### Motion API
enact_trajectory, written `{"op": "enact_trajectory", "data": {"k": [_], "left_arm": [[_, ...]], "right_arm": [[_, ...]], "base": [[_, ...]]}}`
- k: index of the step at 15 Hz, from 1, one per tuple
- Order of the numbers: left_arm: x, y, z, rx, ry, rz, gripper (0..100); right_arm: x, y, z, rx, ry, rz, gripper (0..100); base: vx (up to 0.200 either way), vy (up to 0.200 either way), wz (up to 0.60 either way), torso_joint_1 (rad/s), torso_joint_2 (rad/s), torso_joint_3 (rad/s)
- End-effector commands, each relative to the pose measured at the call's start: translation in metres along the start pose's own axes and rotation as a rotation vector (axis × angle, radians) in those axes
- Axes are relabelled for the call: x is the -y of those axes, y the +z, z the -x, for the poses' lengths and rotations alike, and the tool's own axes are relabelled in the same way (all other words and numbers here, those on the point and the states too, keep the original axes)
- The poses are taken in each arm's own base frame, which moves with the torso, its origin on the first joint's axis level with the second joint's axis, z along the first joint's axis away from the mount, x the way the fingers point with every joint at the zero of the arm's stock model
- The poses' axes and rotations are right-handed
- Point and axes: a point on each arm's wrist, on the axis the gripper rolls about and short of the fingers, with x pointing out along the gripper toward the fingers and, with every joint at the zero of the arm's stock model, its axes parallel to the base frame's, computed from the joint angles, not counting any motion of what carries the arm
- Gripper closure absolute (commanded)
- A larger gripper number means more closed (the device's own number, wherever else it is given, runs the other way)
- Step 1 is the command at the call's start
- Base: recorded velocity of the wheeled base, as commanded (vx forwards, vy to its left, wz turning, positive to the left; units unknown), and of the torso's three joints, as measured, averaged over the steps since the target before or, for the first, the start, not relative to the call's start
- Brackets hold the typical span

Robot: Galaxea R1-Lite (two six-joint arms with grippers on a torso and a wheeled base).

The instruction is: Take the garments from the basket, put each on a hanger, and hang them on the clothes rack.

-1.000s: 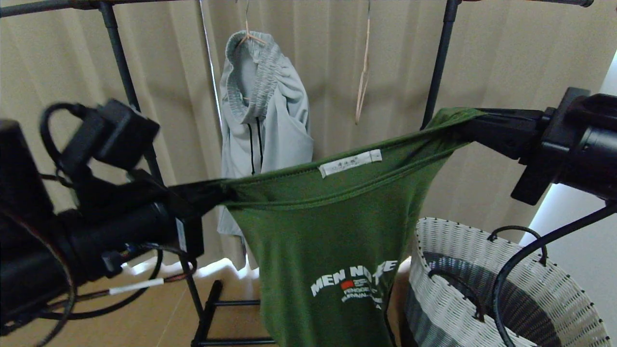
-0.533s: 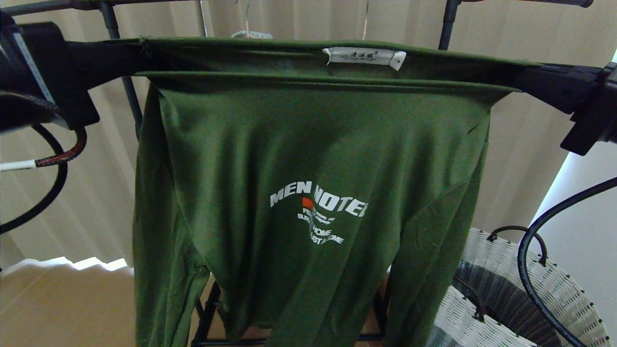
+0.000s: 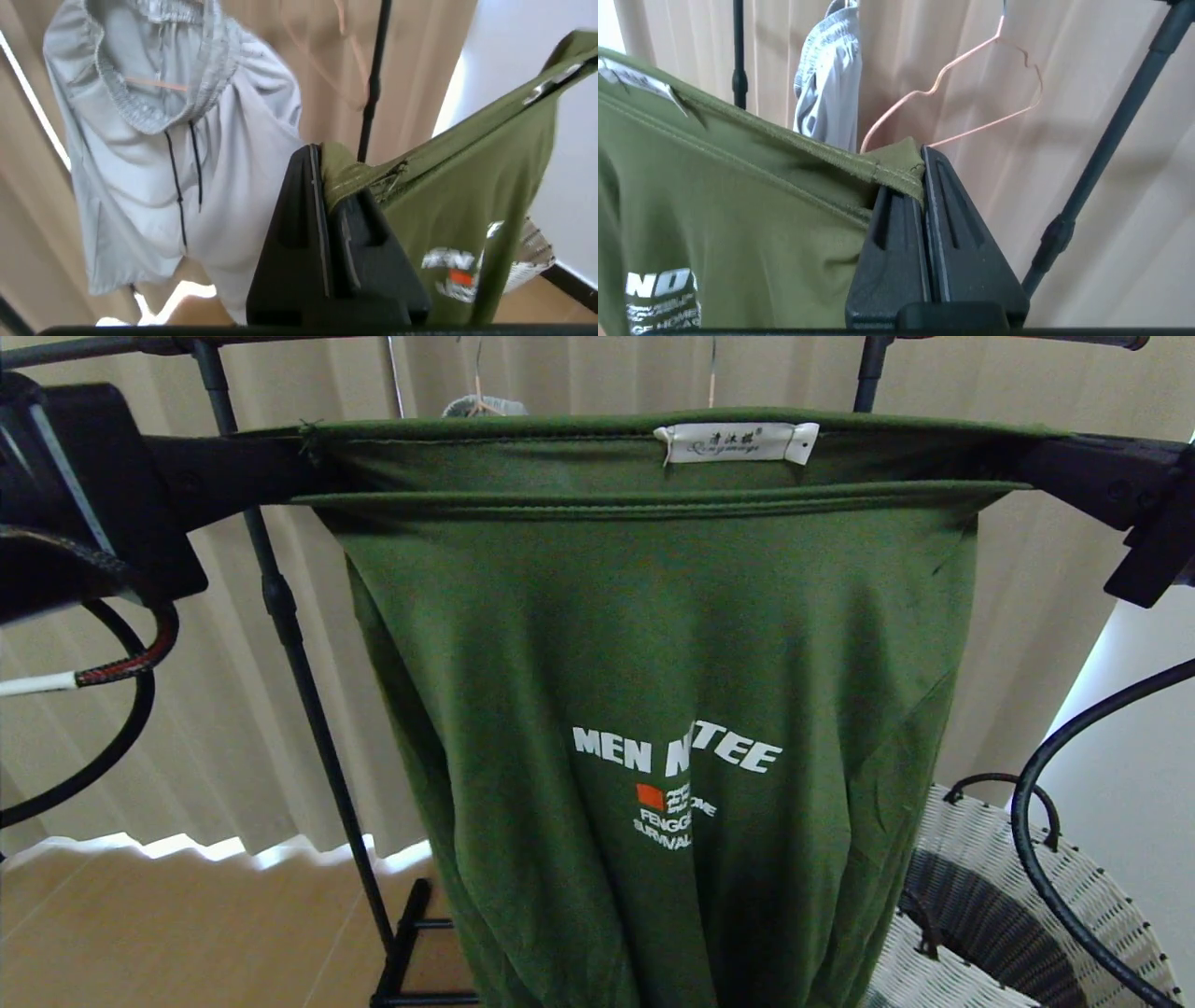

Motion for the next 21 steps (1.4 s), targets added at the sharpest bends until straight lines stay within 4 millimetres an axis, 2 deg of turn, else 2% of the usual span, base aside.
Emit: {"op": "enact_trajectory", "data": {"k": [1, 2, 5, 6, 8, 9, 10, 12, 14, 19, 21], "left_arm": [[0.001, -0.002, -0.001, -0.006, -0.007, -0.001, 100], [0.002, -0.018, -0.003, -0.057, -0.01, -0.009, 100], [0.003, -0.033, -0.011, -0.087, 0.001, -0.012, 100], [0.004, -0.036, -0.021, -0.105, 0.019, -0.015, 100], [0.006, -0.035, -0.048, -0.115, 0.076, -0.017, 100], [0.006, -0.033, -0.058, -0.108, 0.097, -0.015, 100], [0.009, -0.032, -0.076, -0.082, 0.139, -0.013, 100], [0.014, -0.036, -0.101, -0.046, 0.191, -0.009, 100], [0.015, -0.043, -0.118, -0.055, 0.232, -0.013, 100], [0.014, -0.043, -0.117, -0.06, 0.235, -0.014, 100], [0.012, -0.042, -0.102, -0.061, 0.226, -0.02, 100]], "right_arm": [[0.0, -0.001, -0.001, -0.003, 0.004, 0.0, 100], [-0.001, -0.007, 0.003, -0.02, 0.005, -0.005, 100], [-0.002, -0.004, 0.031, 0.013, 0.008, 0.001, 100], [-0.004, 0.0, 0.046, 0.03, 0.014, 0.002, 100], [-0.012, 0.003, 0.064, 0.045, 0.07, -0.005, 100], [-0.014, 0.004, 0.069, 0.042, 0.093, -0.01, 100], [-0.018, 0.0, 0.074, 0.013, 0.126, -0.015, 100], [-0.023, -0.015, 0.074, -0.025, 0.199, -0.02, 100], [-0.027, -0.024, 0.078, -0.044, 0.311, -0.025, 100], [-0.028, -0.03, 0.075, -0.07, 0.344, -0.025, 100], [-0.025, -0.033, 0.066, -0.095, 0.294, -0.024, 100]], "base": [[0.0, 0.0, 0.0, 0.0, 0.0, 0.0], [0.0, 0.0, 0.0, 0.0, 0.0, 0.0], [0.0, 0.0, 0.0, 0.0, 0.0, 0.0], [0.0, 0.0, 0.0, 0.0, 0.0, 0.0], [0.0, 0.0, 0.0, 0.0, 0.0, 0.0], [0.0, 0.0, 0.0, 0.0, 0.0, 0.0], [0.0, 0.0, 0.0, 0.0, 0.0, 0.0], [0.0, 0.0, 0.0, 0.0, 0.0, 0.0], [0.0, 0.0, 0.0, 0.0, 0.0, 0.0], [0.0, 0.0, 0.0, 0.0, 0.0, 0.0], [0.0, 0.0, 0.0, 0.0, 0.0, 0.0]]}}
